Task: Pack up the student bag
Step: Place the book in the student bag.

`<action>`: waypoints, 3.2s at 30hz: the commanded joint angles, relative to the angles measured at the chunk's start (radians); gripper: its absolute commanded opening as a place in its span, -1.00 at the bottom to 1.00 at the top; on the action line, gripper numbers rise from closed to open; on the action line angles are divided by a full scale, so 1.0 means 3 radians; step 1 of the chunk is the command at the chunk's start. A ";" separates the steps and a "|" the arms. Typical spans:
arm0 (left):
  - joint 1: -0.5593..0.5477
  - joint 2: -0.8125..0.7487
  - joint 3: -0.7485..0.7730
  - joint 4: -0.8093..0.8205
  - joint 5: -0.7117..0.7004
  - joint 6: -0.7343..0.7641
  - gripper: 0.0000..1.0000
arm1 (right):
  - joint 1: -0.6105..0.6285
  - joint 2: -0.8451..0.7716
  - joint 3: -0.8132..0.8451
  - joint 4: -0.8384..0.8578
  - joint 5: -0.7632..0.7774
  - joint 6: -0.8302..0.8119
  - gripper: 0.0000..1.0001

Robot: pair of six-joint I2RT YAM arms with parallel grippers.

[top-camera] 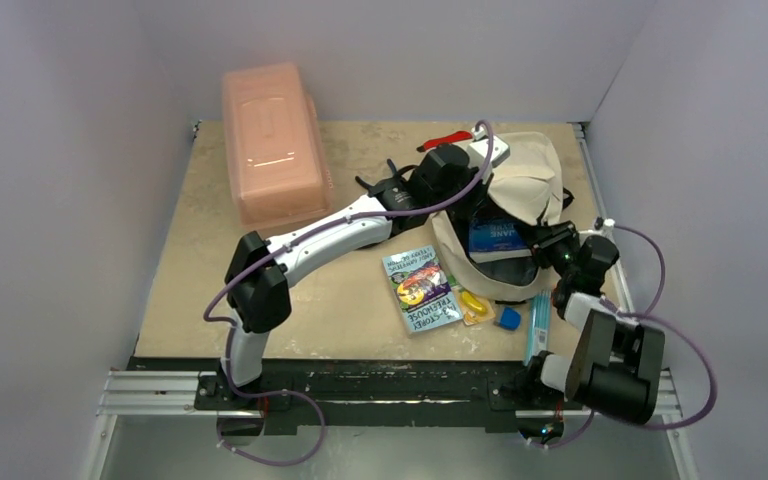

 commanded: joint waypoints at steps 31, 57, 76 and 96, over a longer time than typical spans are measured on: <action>-0.0037 0.0211 0.0358 -0.0008 0.0262 -0.0382 -1.00 | 0.0891 -0.1109 0.0553 -0.2274 0.1187 -0.1426 0.11; -0.0037 0.0247 0.0414 -0.0092 0.0354 -0.0558 -1.00 | 0.1480 0.0324 0.0135 0.0855 0.2278 -0.1308 -0.66; -0.0009 0.0372 0.0620 -0.0239 0.0378 -0.0668 -0.84 | 0.1614 -0.0398 0.0551 -0.1596 0.2423 -0.1108 0.34; 0.0139 -0.1185 -0.0971 -0.0673 -0.0510 -0.1360 0.58 | 0.2067 -0.2105 0.1389 -0.3490 0.1876 -0.1745 0.43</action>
